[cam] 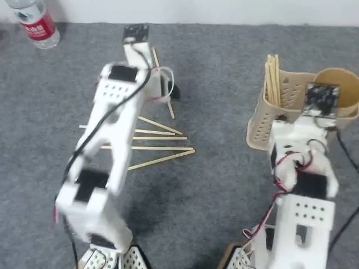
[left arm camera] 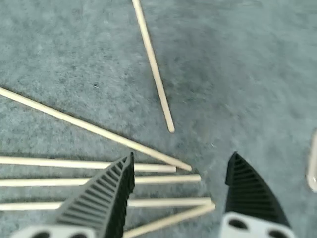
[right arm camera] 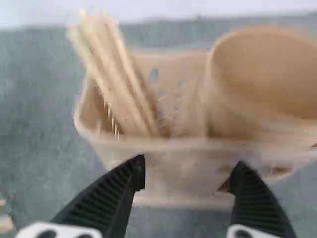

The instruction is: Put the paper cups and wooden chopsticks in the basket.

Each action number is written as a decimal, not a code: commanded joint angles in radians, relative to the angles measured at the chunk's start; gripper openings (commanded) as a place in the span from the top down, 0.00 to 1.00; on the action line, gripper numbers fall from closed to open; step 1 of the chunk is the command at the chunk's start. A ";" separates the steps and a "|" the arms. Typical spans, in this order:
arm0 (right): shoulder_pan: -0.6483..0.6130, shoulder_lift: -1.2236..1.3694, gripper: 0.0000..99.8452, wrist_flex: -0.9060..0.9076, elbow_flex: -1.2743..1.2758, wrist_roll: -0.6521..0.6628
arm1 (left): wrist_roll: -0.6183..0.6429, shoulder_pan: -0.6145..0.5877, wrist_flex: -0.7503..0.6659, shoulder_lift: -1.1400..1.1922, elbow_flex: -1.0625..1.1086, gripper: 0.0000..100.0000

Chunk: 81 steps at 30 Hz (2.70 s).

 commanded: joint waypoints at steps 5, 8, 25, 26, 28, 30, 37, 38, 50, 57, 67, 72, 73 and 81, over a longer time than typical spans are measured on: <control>-0.007 -0.189 0.73 -0.093 0.173 -0.003 | 0.072 0.008 0.241 0.704 -0.946 0.72; -0.008 -0.282 0.73 -0.117 0.235 -0.003 | 0.071 -0.002 0.276 0.933 -1.227 0.74; -0.008 -0.737 0.73 0.004 0.347 -0.002 | -0.066 -0.028 0.242 1.069 -1.262 0.85; -0.008 -0.750 0.73 0.010 0.347 -0.002 | -0.087 -0.021 0.230 1.057 -1.233 0.88; -0.008 -0.765 0.73 0.018 0.348 -0.002 | -0.120 -0.009 0.198 1.045 -1.191 0.96; -0.010 -0.766 0.73 0.022 0.348 -0.002 | -0.137 -0.006 0.186 1.033 -1.168 0.99; -0.010 -0.766 0.73 0.022 0.350 -0.002 | -0.207 -0.040 0.278 1.022 -1.167 0.99; -0.010 -0.766 0.73 0.022 0.350 -0.002 | -0.209 -0.049 0.292 1.020 -1.170 0.99; -0.001 -0.768 0.73 0.018 0.351 -0.002 | -0.351 -0.014 0.439 0.884 -1.501 0.99; 0.001 -0.776 0.73 0.154 0.253 -0.005 | -0.350 0.068 0.439 0.713 -1.509 0.99; 0.134 -0.776 0.82 0.085 0.396 0.097 | -0.233 0.330 0.439 0.250 -1.526 0.99; 0.140 -0.776 0.94 0.097 0.419 0.104 | -0.229 0.377 0.439 0.058 -1.518 0.99; 0.140 -0.776 0.94 0.117 0.422 0.106 | -0.222 0.377 0.440 0.031 -1.518 0.99; 0.140 -0.777 0.94 0.220 0.442 0.135 | -0.172 0.525 0.445 -0.186 -1.420 0.99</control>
